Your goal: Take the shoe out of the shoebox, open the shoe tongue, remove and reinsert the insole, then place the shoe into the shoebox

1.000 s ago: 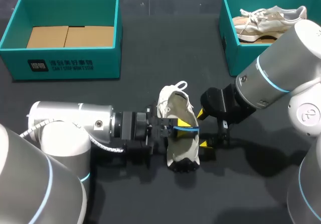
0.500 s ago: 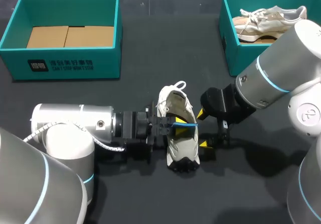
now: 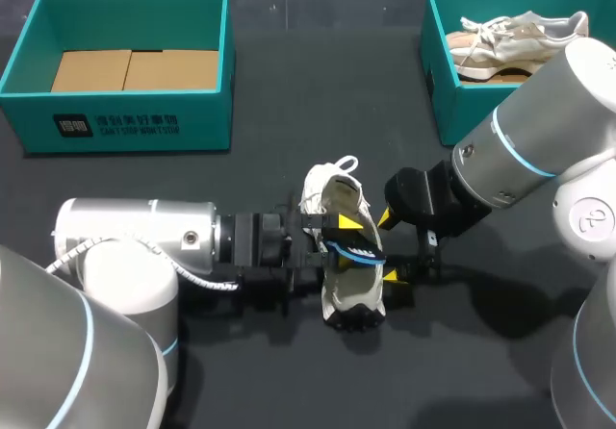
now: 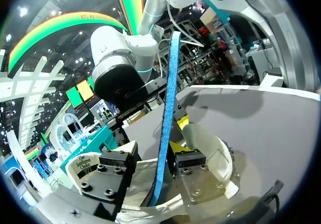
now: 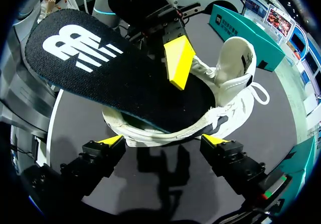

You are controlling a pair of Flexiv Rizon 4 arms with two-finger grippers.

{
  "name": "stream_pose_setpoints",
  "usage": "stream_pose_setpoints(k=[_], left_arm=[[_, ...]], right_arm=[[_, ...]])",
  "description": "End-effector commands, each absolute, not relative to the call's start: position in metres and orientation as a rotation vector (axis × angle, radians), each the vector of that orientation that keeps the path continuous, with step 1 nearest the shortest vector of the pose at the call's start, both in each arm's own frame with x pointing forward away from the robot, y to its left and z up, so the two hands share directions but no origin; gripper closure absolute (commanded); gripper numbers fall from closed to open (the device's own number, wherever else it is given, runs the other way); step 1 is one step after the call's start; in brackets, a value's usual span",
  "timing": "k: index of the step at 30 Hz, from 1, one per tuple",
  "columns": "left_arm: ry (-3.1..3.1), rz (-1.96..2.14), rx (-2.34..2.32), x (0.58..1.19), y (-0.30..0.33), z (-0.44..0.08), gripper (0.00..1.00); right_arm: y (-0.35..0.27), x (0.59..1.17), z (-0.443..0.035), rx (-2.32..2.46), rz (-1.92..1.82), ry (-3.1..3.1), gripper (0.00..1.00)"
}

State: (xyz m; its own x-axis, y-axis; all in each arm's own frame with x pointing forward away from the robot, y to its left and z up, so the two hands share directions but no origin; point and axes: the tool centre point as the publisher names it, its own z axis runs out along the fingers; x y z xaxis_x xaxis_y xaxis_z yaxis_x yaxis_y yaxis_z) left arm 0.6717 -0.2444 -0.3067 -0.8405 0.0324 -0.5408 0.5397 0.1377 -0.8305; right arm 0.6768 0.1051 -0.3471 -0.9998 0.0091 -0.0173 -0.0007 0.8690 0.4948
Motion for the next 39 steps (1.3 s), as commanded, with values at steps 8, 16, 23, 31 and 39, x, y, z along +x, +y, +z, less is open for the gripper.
stream_pose_setpoints(k=[8, 16, 23, 31, 39], left_arm=[[2.01, -1.736, 0.539, 0.654, -0.248, -0.293, 0.73], [2.014, -1.701, 0.518, 0.659, -0.253, -0.305, 1.0], [1.961, -1.66, 0.526, 0.668, -0.25, -0.326, 1.0], [1.933, -1.6, 0.52, 0.681, -0.244, -0.346, 1.0], [1.904, -1.638, 0.469, 0.678, -0.244, -0.329, 0.77]], right_arm=[[0.106, 0.677, -0.348, 0.008, 0.797, 3.019, 0.0], [0.106, 0.677, -0.348, 0.008, 0.797, 3.019, 0.0], [0.106, 0.677, -0.348, 0.008, 0.797, 3.019, 0.0], [0.106, 0.677, -0.348, 0.008, 0.797, 3.019, 0.0], [0.106, 0.677, -0.348, 0.008, 0.797, 3.019, 0.0]])
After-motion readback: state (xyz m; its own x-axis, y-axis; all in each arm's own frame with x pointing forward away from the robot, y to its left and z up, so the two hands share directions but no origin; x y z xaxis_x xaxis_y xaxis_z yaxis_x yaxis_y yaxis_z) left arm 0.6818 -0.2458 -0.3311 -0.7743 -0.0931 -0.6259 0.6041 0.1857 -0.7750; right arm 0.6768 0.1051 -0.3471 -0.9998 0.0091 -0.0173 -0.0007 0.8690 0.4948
